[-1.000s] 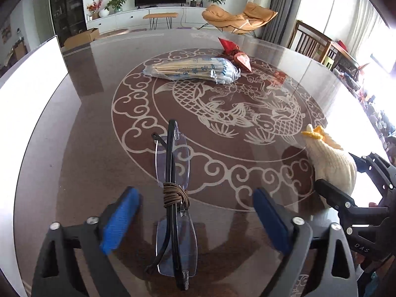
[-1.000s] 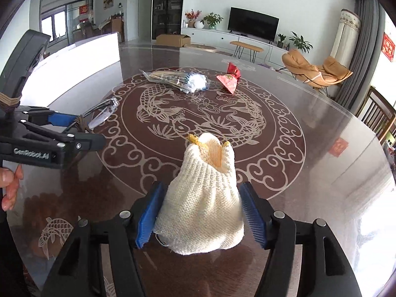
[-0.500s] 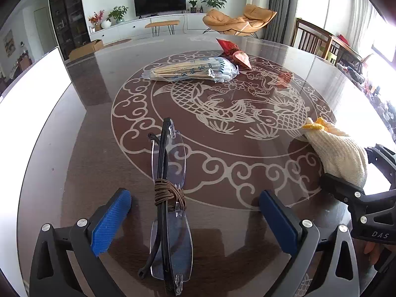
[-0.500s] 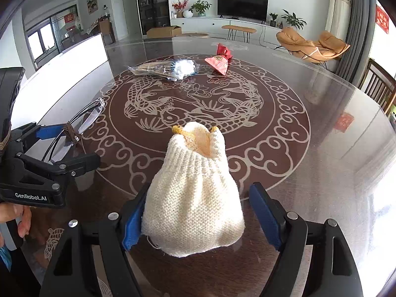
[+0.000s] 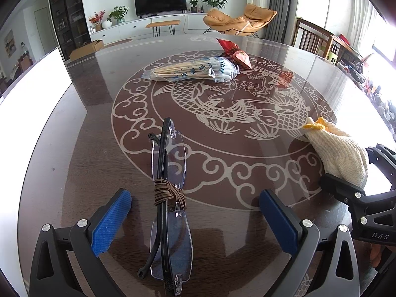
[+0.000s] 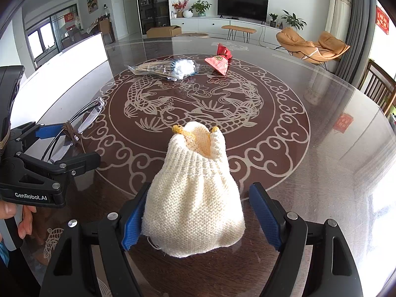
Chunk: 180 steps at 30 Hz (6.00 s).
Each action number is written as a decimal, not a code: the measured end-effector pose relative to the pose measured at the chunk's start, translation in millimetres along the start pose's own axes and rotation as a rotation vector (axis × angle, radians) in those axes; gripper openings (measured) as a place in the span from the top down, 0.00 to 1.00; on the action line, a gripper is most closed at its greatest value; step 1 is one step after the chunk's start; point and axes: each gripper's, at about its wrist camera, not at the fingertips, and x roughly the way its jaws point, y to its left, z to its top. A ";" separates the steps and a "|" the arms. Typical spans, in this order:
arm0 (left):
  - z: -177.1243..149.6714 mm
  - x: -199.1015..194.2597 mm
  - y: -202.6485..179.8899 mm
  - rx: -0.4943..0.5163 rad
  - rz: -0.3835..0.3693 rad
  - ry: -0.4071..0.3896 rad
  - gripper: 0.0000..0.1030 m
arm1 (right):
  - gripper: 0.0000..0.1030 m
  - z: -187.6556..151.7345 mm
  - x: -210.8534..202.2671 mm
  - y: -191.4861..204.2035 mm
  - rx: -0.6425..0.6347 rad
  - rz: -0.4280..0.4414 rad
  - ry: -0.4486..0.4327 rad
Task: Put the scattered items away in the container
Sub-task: 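Carry the glove and glasses into the container and open both tools, then move both open tools back over the table toward the remaining items, then grasp the cotton swab bag with the left tool while the right tool grasps the red candy packet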
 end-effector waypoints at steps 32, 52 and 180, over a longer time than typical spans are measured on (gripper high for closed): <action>-51.3 -183.3 269.8 -0.393 -0.146 -0.129 0.90 | 0.58 64.1 -31.2 217.8 -0.179 0.440 -0.038; 38.4 -38.9 469.5 -0.711 0.059 0.127 0.20 | 0.40 328.6 153.7 417.5 -0.134 0.493 0.144; -11.6 -12.7 89.9 -0.057 0.036 -0.047 0.34 | 0.74 224.5 160.2 -33.9 0.100 0.006 0.049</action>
